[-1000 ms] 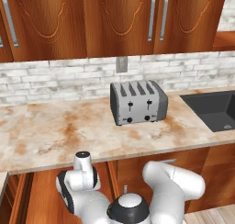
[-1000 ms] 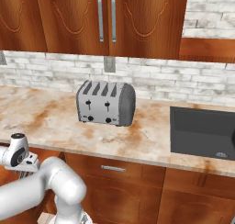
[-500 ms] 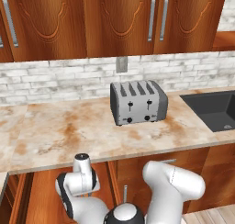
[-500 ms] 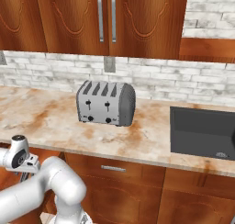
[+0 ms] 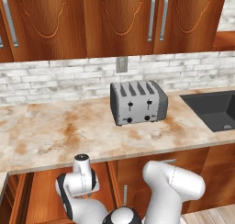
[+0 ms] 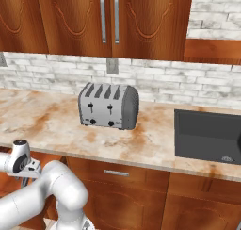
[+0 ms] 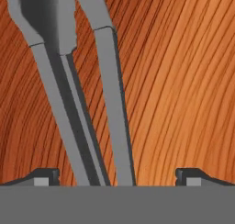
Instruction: Take the tongs from the drawer on the left and place them on the dining counter next to the tray containing the kebab skewer.
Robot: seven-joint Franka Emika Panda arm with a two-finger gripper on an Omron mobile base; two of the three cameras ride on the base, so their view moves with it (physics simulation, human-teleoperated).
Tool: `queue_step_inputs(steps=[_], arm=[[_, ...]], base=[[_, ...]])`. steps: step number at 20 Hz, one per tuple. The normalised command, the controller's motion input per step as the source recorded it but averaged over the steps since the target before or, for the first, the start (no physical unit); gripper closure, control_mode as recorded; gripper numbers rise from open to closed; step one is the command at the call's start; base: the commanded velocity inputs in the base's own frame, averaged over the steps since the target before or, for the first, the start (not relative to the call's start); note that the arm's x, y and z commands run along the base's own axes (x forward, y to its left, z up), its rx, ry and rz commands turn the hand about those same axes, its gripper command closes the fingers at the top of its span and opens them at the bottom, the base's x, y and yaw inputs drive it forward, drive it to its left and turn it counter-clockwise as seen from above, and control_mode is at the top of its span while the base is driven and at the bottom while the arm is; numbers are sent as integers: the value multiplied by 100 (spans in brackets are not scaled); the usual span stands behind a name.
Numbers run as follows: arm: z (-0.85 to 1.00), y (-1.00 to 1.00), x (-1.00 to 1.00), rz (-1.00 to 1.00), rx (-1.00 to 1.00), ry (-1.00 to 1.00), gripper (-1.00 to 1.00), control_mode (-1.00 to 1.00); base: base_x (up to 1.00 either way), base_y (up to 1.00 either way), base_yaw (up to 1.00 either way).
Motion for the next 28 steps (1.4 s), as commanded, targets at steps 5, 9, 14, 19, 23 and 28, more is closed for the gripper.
queue_step_inputs(steps=[5,9,14,19,23,28], arm=[[0,0,0,0,0,3,100,-100],[0,0,0,0,0,1,100,-100],[21,0,-23,3,0,0,100,-100],[63,2,-45,8,0,1,100,-100],[72,0,-56,9,0,0,100,-100],[88,-10,-56,11,0,0,100,-100]], base=[[0,0,0],[0,0,0],[0,0,0],[0,0,0],[0,0,0],[0,0,0]])
